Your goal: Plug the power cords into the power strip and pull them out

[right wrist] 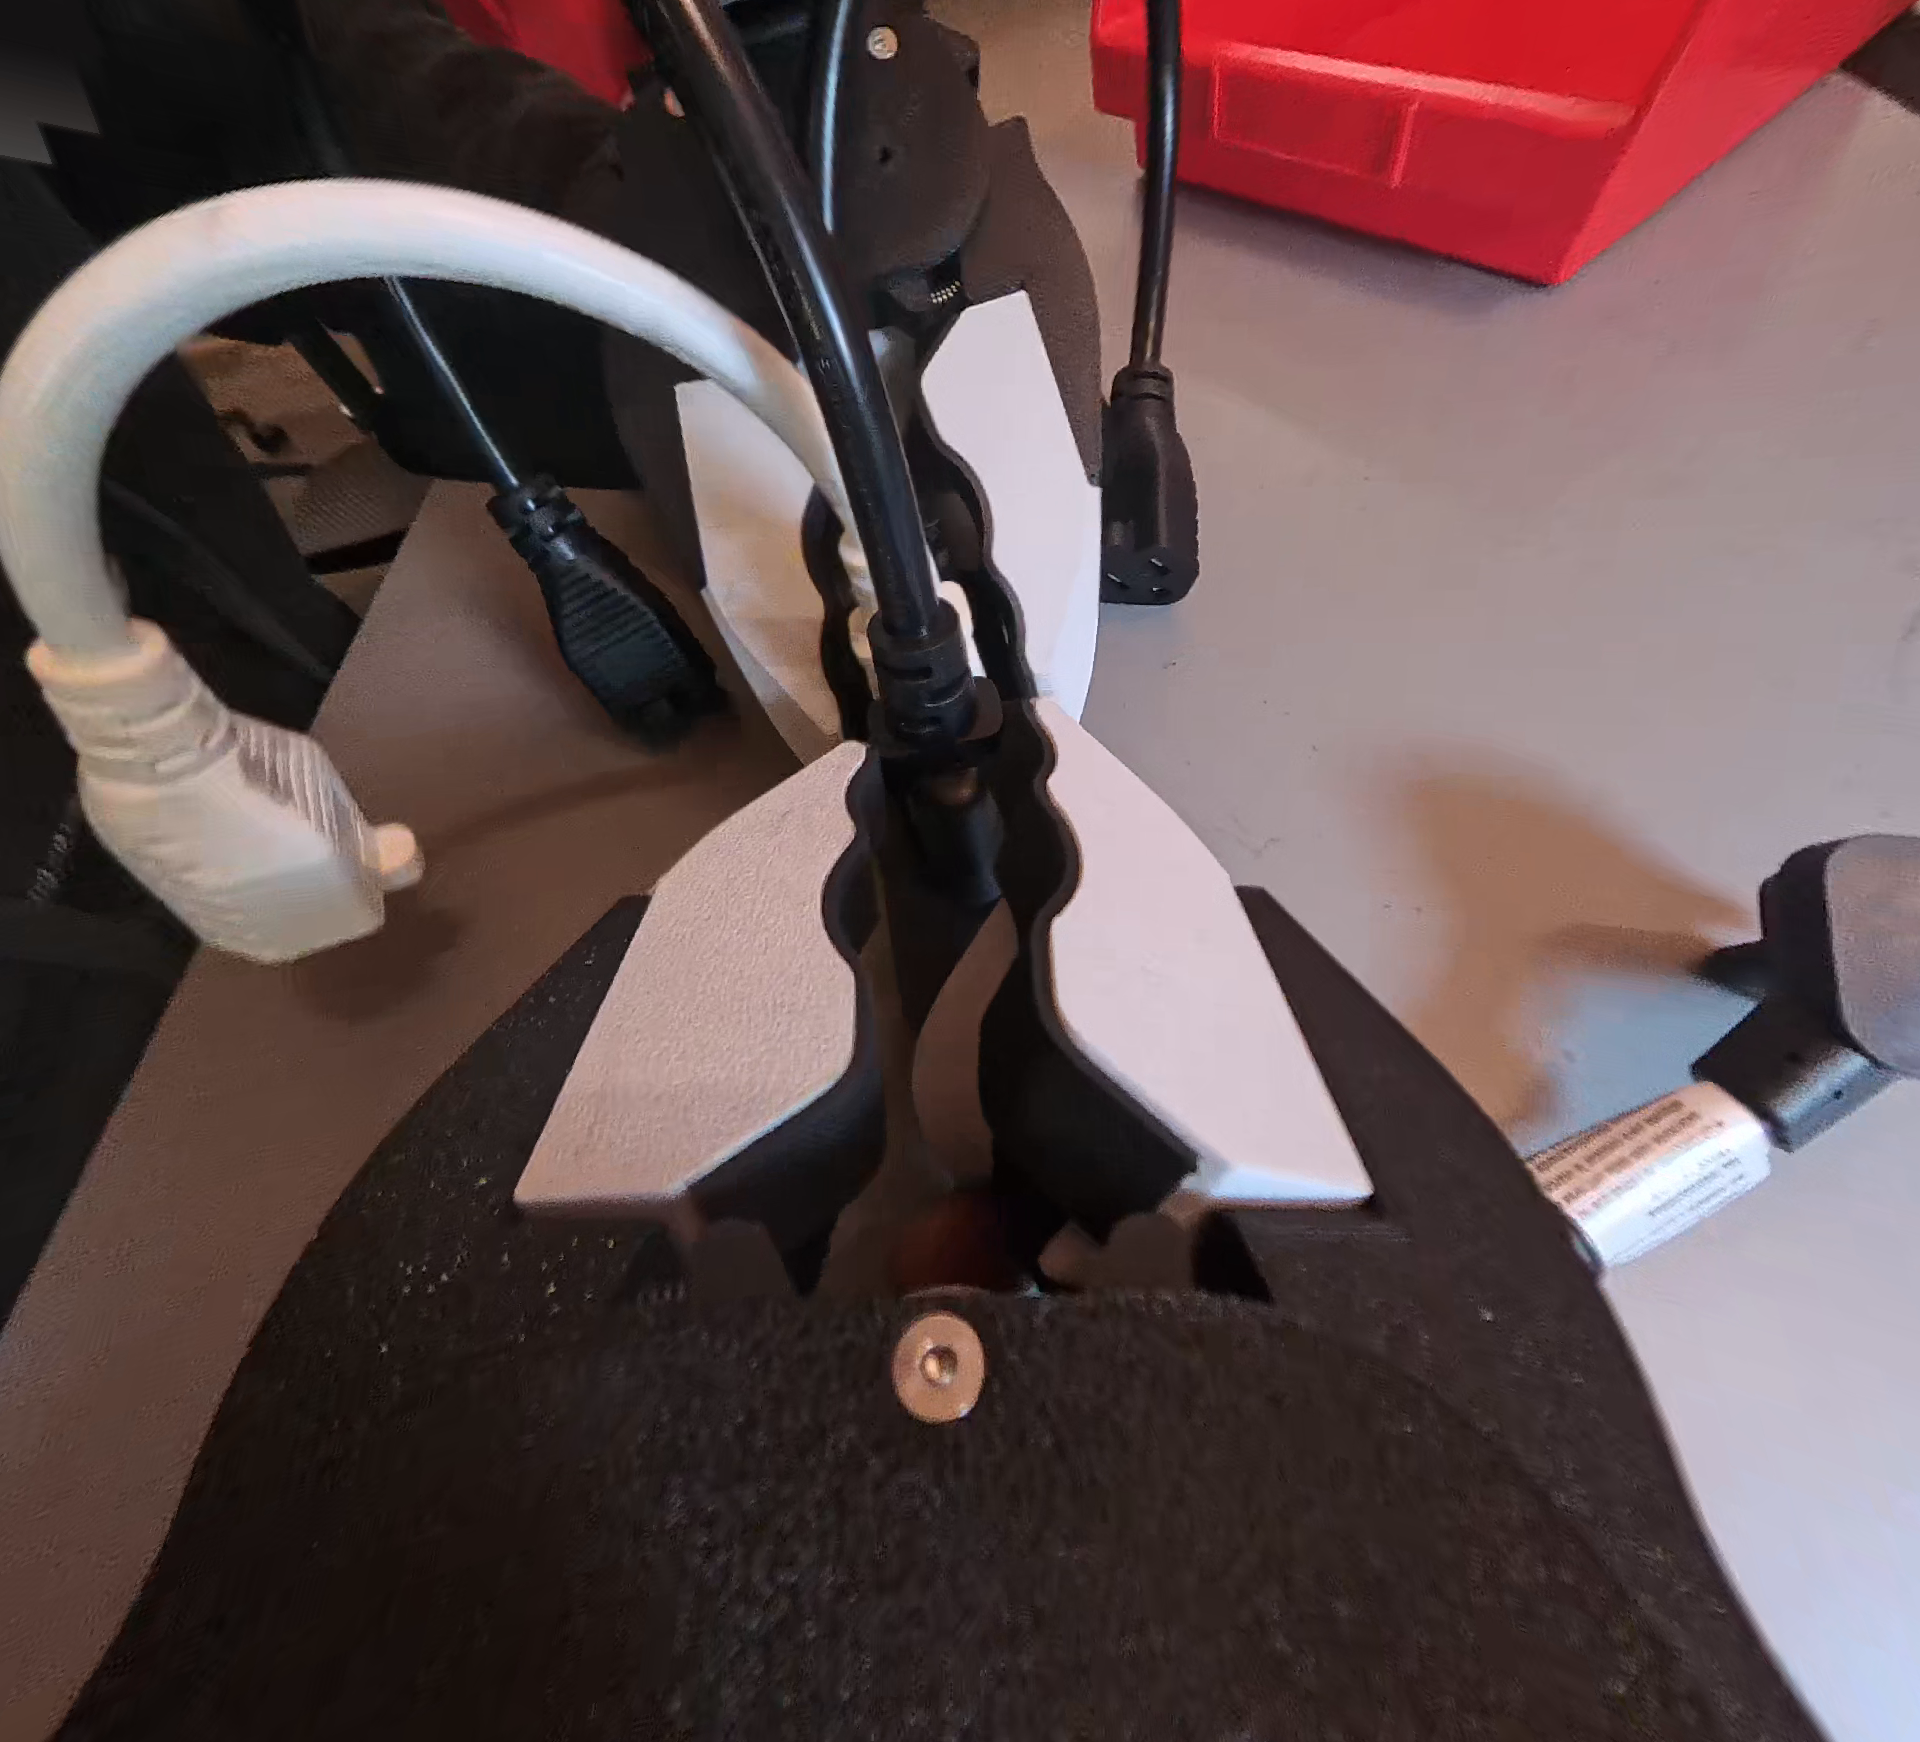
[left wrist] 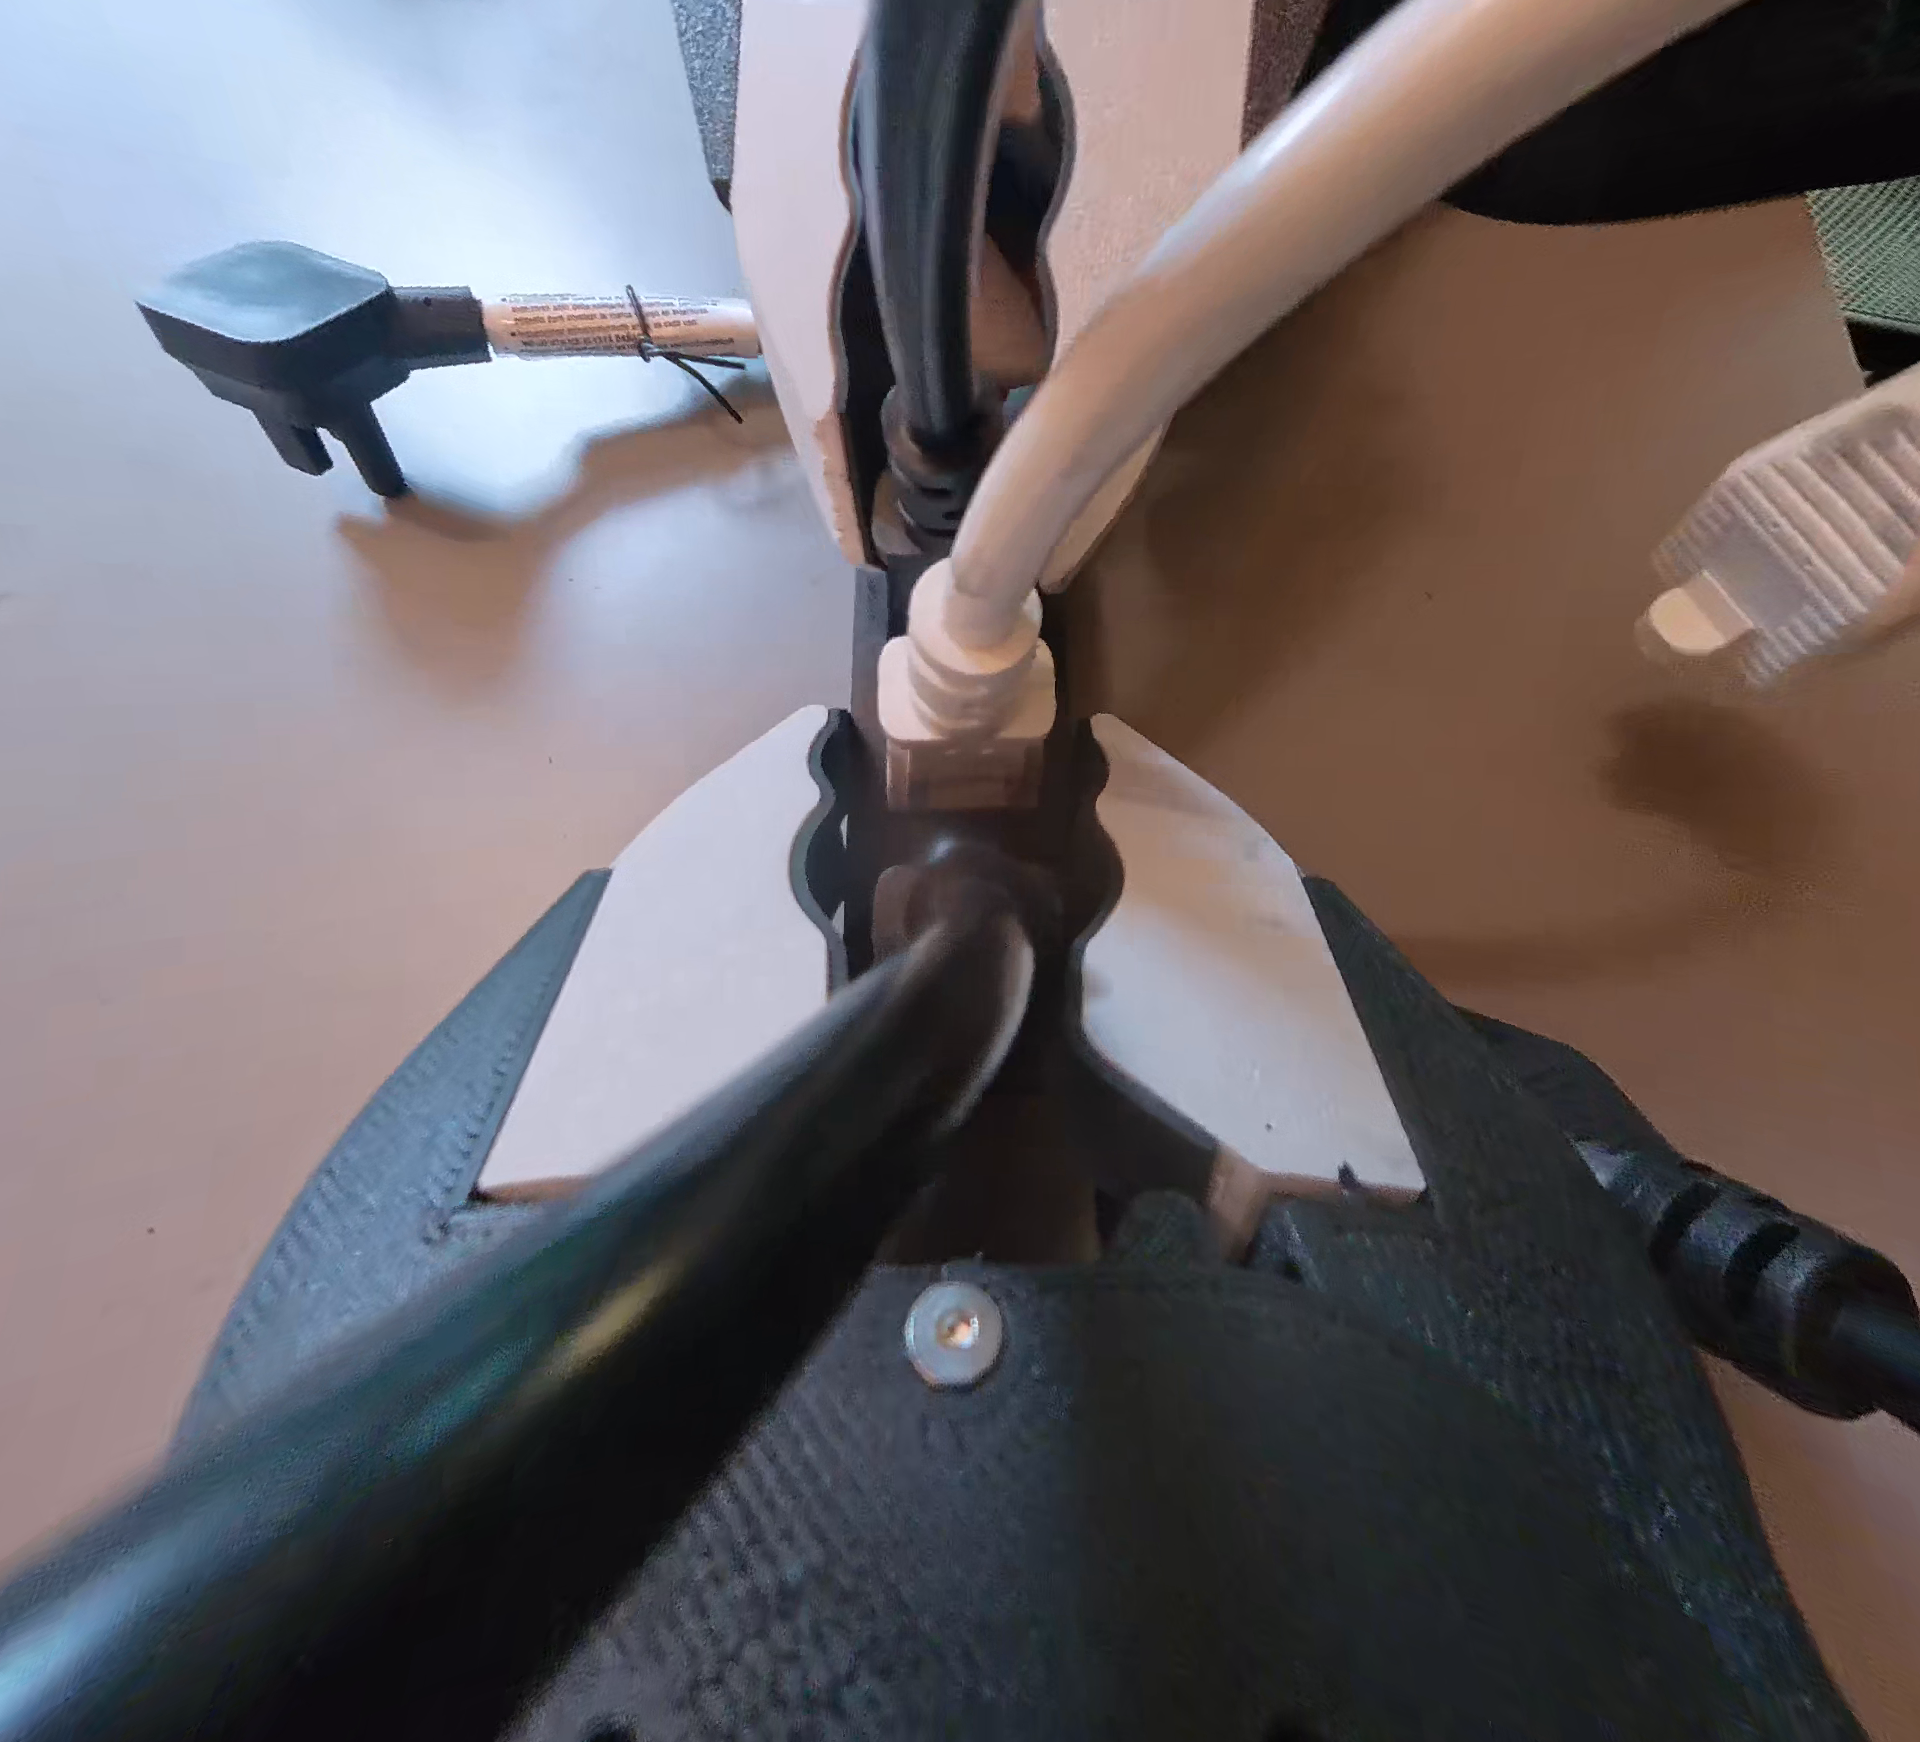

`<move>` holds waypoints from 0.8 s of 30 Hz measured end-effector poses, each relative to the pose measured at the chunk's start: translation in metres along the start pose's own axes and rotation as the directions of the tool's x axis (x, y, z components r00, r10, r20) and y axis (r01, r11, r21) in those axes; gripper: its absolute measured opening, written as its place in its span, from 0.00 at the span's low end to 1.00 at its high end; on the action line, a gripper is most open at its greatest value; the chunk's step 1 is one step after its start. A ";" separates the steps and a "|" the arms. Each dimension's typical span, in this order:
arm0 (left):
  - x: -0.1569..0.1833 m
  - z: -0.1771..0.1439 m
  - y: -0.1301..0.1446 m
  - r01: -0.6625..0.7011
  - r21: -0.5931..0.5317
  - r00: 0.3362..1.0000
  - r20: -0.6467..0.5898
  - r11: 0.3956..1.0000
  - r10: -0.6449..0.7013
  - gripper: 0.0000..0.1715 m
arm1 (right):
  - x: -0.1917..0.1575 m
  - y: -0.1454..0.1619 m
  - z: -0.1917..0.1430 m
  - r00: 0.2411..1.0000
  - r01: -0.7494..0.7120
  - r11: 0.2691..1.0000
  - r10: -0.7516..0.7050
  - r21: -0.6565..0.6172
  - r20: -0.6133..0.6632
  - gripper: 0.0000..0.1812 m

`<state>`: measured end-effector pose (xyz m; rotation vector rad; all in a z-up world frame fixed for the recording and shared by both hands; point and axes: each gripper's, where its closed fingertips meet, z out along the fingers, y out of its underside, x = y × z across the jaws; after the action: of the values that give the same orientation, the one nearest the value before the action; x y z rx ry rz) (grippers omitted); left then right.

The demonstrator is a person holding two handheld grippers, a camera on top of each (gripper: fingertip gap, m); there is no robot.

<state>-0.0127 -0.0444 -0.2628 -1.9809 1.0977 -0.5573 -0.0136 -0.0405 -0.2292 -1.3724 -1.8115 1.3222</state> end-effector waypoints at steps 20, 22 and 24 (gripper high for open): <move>-0.003 0.001 0.001 -0.013 -0.013 1.000 0.021 1.000 0.013 0.25 | 0.002 -0.001 -0.002 1.000 0.002 1.000 -0.001 0.013 -0.026 0.14; -0.005 0.002 0.001 0.000 -0.030 0.999 0.038 1.000 0.001 0.24 | 0.008 0.000 -0.001 0.998 -0.066 0.998 0.066 0.004 0.009 0.14; -0.006 0.002 0.001 -0.008 -0.039 0.999 0.050 0.999 0.010 0.24 | 0.009 -0.001 0.000 0.996 -0.085 0.996 0.085 0.005 0.021 0.14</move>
<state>-0.0153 -0.0393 -0.2650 -2.0118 1.0934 -0.4828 -0.0168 -0.0320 -0.2299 -1.4528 -1.7786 1.3886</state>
